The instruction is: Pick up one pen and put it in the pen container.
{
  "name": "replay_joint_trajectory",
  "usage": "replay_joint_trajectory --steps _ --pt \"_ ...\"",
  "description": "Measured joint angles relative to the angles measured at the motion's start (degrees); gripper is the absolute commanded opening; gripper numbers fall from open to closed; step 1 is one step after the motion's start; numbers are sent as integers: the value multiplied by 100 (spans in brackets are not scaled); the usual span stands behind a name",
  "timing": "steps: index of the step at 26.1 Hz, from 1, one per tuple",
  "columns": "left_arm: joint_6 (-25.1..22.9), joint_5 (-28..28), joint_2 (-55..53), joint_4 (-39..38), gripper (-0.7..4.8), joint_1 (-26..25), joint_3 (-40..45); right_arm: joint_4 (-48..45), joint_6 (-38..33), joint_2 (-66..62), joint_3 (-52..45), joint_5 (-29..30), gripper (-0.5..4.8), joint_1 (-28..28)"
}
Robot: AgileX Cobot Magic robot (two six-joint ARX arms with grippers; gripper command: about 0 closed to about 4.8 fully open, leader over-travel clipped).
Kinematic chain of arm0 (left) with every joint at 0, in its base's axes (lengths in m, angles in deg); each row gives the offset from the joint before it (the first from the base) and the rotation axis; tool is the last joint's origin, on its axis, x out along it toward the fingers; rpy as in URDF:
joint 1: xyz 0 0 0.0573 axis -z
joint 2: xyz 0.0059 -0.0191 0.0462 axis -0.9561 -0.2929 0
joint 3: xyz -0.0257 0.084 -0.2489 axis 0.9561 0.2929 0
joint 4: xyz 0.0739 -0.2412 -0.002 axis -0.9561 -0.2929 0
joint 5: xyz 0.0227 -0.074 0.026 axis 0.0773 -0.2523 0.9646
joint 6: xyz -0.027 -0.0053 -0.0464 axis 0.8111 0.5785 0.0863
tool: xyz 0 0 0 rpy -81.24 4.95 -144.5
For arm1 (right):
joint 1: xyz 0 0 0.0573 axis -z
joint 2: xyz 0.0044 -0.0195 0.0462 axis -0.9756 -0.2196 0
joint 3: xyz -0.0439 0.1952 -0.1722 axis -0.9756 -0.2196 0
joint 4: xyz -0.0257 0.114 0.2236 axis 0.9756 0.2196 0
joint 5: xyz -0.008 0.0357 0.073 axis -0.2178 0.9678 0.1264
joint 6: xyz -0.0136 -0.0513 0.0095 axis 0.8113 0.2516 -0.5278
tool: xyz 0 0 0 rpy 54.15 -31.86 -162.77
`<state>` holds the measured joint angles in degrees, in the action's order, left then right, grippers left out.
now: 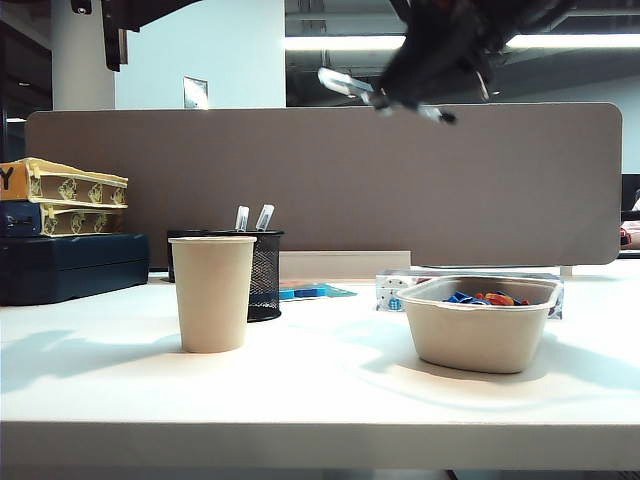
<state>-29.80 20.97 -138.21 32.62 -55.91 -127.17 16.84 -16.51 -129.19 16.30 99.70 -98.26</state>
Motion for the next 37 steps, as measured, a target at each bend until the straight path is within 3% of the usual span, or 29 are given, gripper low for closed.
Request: replay_joint_trajectory --steps 7,14,25,37 --pt "9 28 -146 79 68 -2 -2 -385 -584 2 188 647 -1 -9" --pt "20 114 -472 308 86 0 -90 -649 -872 0 188 684 -1 -9" --pt "17 114 -1189 372 86 -2 -942 -1130 -1226 -7 232 691 -1 -9" --pt "26 125 -1572 590 92 0 -979 -1821 -1781 -251 240 935 -1 -24"
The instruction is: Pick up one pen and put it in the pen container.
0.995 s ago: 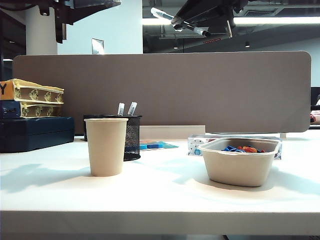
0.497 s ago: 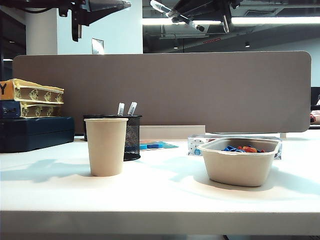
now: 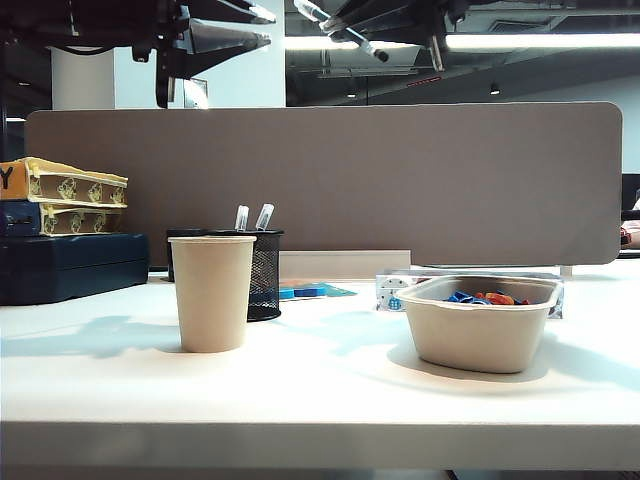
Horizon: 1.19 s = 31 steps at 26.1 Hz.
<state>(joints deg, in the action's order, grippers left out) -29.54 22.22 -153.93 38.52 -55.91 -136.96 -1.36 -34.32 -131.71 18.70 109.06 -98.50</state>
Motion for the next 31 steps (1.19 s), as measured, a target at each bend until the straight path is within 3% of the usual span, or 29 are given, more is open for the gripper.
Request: replay_joint_trajectory --steps 3,20,25,31 --pt "20 4 0 87 133 -2 -2 -232 -203 -46 0 70 -1 -68" --pt "289 87 -229 267 129 2 -284 -702 -527 -352 7 203 -1 -470" --pt "385 83 -232 310 21 4 -289 -750 -531 -404 7 201 -1 -531" --pt "481 77 -227 354 -6 11 -302 -796 -533 -404 7 201 -1 -535"
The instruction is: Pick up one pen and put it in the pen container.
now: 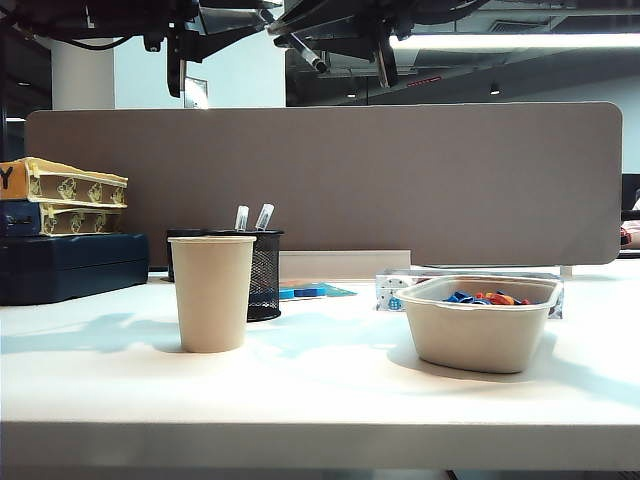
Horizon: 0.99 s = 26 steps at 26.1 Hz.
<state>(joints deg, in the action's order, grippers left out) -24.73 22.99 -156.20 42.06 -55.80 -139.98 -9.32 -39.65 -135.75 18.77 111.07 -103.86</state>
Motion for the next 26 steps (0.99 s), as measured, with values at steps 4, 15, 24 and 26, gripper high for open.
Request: replay_joint_trajectory --steps 4,15,24,26 --pt "9 -4 0 0 -6 2 0 0 2 -2 0 0 25 0" --pt "-223 70 -9 -96 -6 -7 4 -42 -52 2 9 -372 150 190" --pt "-1687 667 -22 -612 -6 -9 4 286 -26 2 9 -348 149 752" --pt "-1945 835 -46 -645 -6 -17 2 317 4 2 9 -289 149 866"
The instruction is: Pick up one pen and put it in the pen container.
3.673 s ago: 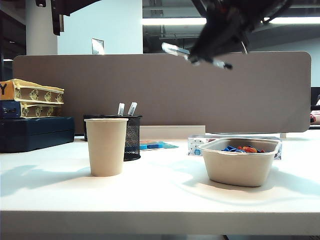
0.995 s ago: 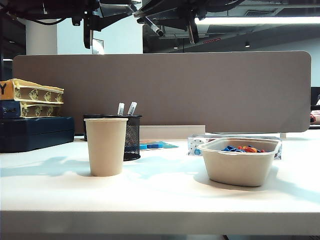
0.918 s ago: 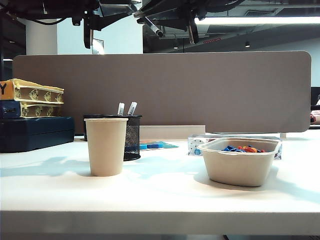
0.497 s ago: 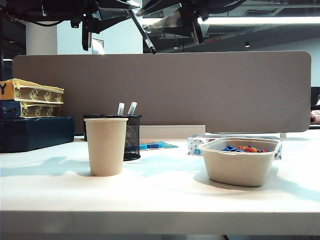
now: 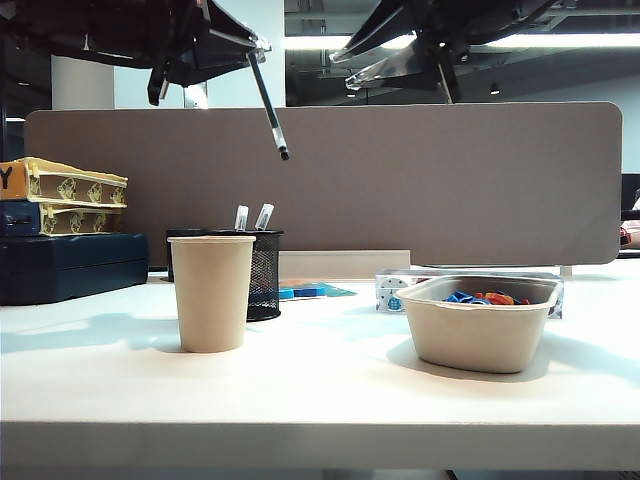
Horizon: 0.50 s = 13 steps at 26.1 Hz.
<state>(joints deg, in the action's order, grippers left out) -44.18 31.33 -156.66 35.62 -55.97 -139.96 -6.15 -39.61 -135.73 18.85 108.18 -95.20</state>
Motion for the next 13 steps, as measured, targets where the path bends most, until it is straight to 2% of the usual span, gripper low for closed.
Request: replay_joint_trajectory --steps 7,13 --pt "-1019 354 -219 -894 -6 -11 -688 15 179 0 0 28 149 59" --pt "-1823 1290 -295 -1200 -6 -13 -868 210 507 0 0 -85 149 72"
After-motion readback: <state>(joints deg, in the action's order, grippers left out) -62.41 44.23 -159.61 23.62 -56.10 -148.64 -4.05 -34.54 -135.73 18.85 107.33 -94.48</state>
